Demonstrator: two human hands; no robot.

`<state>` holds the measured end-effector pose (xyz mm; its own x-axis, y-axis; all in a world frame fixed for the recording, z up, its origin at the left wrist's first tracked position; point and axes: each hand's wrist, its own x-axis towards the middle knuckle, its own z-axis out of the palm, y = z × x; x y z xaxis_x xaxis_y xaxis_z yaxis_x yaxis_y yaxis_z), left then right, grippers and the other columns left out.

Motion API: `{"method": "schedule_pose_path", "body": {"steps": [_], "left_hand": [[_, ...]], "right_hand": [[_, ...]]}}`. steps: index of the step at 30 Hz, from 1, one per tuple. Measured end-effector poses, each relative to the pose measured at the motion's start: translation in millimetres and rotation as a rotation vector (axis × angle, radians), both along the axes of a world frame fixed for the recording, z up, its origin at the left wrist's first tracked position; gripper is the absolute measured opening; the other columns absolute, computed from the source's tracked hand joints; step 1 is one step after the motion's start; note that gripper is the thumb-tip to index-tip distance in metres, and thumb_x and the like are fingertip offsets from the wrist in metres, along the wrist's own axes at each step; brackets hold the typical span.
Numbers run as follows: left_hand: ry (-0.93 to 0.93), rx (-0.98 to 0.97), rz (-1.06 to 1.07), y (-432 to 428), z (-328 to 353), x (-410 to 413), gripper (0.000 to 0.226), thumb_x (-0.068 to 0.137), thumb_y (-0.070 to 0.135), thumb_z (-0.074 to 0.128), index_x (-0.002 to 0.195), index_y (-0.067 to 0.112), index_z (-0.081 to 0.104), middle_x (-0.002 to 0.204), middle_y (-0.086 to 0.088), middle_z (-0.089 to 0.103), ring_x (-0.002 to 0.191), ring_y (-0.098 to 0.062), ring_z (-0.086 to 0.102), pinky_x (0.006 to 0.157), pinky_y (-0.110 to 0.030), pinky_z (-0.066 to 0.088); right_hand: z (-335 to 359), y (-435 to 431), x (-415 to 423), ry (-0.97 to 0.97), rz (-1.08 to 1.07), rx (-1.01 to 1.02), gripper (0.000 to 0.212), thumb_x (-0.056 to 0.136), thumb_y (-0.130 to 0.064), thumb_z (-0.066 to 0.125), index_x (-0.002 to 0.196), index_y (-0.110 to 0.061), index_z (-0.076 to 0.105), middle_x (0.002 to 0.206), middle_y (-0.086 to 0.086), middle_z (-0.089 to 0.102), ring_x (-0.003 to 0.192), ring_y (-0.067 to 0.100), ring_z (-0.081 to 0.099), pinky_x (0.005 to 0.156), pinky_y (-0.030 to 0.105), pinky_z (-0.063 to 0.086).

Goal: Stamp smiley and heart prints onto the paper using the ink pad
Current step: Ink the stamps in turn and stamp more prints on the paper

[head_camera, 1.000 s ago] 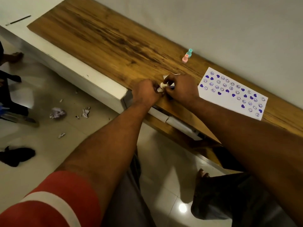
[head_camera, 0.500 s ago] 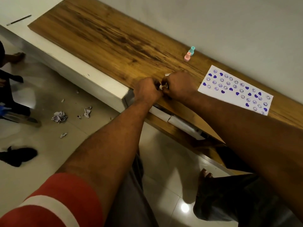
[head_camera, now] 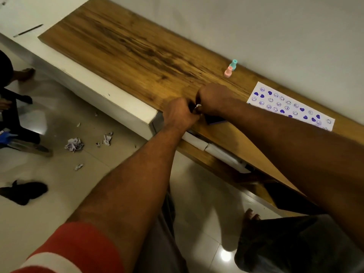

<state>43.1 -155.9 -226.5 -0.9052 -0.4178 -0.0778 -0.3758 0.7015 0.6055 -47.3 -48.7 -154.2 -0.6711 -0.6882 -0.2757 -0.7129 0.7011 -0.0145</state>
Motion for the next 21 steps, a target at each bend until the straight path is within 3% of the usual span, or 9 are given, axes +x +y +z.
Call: {"method": "schedule_pose_path", "body": {"steps": [3, 5, 7, 10, 15, 21], "left_hand": [[0.019, 0.029, 0.028, -2, -8, -4, 0.017, 0.08, 0.043, 0.081, 0.079, 0.034, 0.067, 0.073, 0.014, 0.065, 0.068, -0.004, 0.061, 0.051, -0.023, 0.037], [0.044, 0.047, 0.028, -5, -12, -6, 0.03, 0.075, 0.046, 0.087, 0.099, 0.031, 0.075, 0.082, 0.014, 0.066, 0.075, -0.006, 0.061, 0.056, -0.024, 0.041], [0.056, 0.026, 0.028, -5, -12, -9, 0.05, 0.074, 0.046, 0.089, 0.118, 0.028, 0.071, 0.092, 0.013, 0.067, 0.084, -0.007, 0.062, 0.064, -0.027, 0.045], [0.08, 0.007, 0.04, -2, -7, -11, 0.058, 0.076, 0.044, 0.089, 0.127, 0.03, 0.066, 0.098, 0.013, 0.067, 0.09, -0.009, 0.064, 0.07, -0.03, 0.052], [0.118, 0.007, 0.011, -2, 3, -13, 0.066, 0.076, 0.052, 0.085, 0.134, 0.031, 0.061, 0.099, 0.013, 0.063, 0.087, -0.006, 0.059, 0.059, -0.025, 0.041], [0.166, 0.032, -0.026, -6, 5, -11, 0.083, 0.07, 0.068, 0.085, 0.138, 0.028, 0.059, 0.104, 0.012, 0.061, 0.093, -0.008, 0.056, 0.068, -0.029, 0.048]], "right_hand": [[1, 18, -18, 0.006, -0.115, -0.182, 0.05, 0.081, -0.069, 0.071, 0.104, -0.025, 0.074, 0.091, -0.004, 0.07, 0.083, 0.015, 0.065, 0.068, 0.03, 0.055], [1, 31, -37, 0.129, -0.188, -0.283, 0.048, 0.081, -0.072, 0.067, 0.099, -0.028, 0.074, 0.088, -0.004, 0.072, 0.081, 0.016, 0.067, 0.069, 0.031, 0.055], [1, 45, -57, 0.275, -0.256, -0.31, 0.04, 0.087, -0.061, 0.068, 0.106, -0.026, 0.073, 0.094, 0.003, 0.073, 0.086, 0.024, 0.069, 0.071, 0.032, 0.052], [-3, 57, -85, 0.4, -0.276, -0.224, 0.038, 0.093, -0.043, 0.065, 0.12, -0.017, 0.062, 0.1, 0.013, 0.07, 0.087, 0.035, 0.069, 0.068, 0.035, 0.045], [-12, 53, -107, 0.369, -0.312, -0.137, 0.045, 0.095, -0.049, 0.06, 0.122, -0.013, 0.058, 0.103, 0.014, 0.069, 0.091, 0.036, 0.068, 0.071, 0.036, 0.044], [-17, 39, -107, 0.218, -0.422, -0.189, 0.041, 0.097, -0.043, 0.056, 0.118, -0.011, 0.068, 0.112, 0.017, 0.069, 0.102, 0.038, 0.067, 0.083, 0.038, 0.052]]}}
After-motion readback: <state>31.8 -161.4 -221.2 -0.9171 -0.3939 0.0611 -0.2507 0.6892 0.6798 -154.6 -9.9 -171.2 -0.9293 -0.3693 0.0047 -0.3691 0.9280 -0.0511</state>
